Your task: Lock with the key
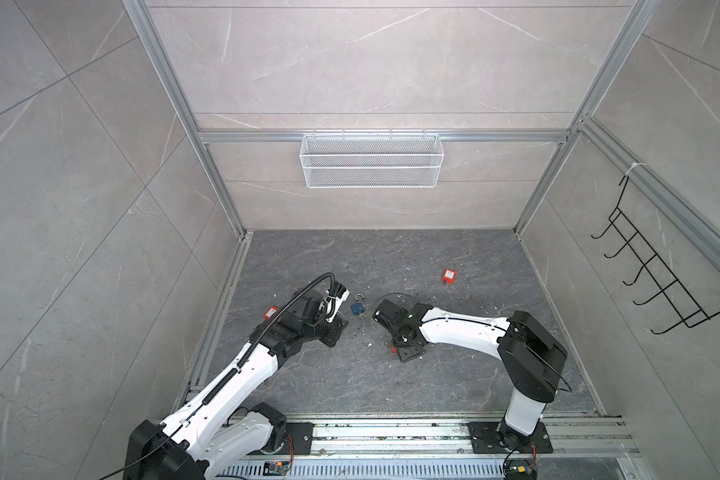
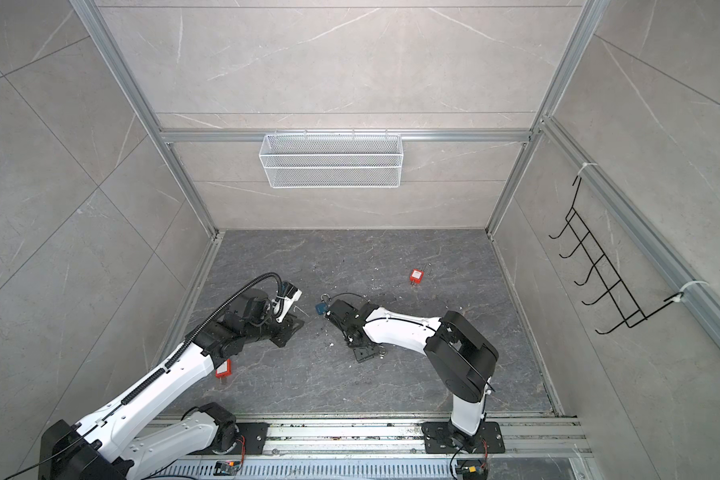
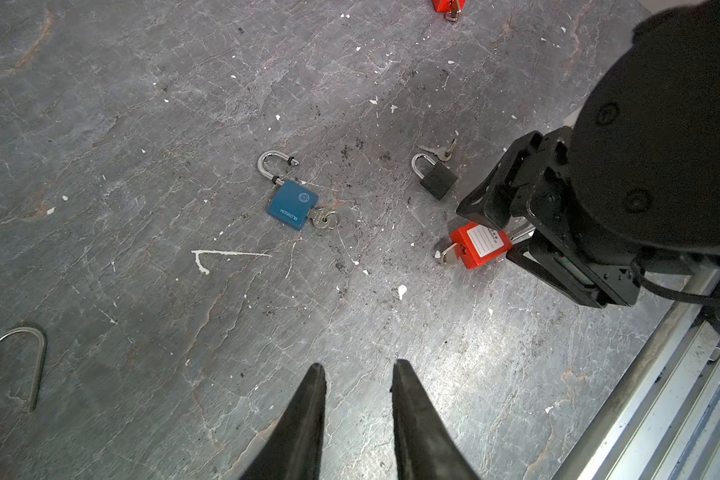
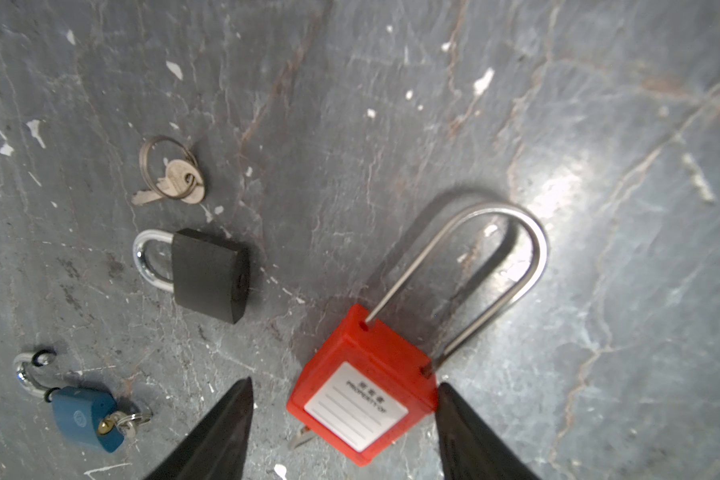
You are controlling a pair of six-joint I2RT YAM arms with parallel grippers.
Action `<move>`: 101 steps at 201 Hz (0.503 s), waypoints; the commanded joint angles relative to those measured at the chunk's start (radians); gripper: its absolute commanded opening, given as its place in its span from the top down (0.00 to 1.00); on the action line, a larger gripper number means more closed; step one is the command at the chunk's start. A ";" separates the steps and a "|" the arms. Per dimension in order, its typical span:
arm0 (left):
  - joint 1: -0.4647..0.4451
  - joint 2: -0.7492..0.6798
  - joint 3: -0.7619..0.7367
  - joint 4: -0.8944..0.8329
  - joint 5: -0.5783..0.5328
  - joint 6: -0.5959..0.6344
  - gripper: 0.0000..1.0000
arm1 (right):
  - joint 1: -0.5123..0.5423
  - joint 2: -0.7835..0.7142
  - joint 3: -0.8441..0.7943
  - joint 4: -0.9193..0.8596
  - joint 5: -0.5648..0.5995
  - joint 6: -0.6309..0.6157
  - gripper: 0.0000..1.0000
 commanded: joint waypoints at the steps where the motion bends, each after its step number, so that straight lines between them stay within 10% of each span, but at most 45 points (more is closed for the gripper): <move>1: -0.004 -0.012 0.001 -0.001 -0.005 -0.014 0.69 | -0.010 0.042 0.020 0.011 -0.012 0.057 0.29; 101: -0.003 0.013 0.013 -0.008 -0.016 -0.001 0.69 | -0.024 0.047 -0.011 -0.009 -0.061 -0.060 0.34</move>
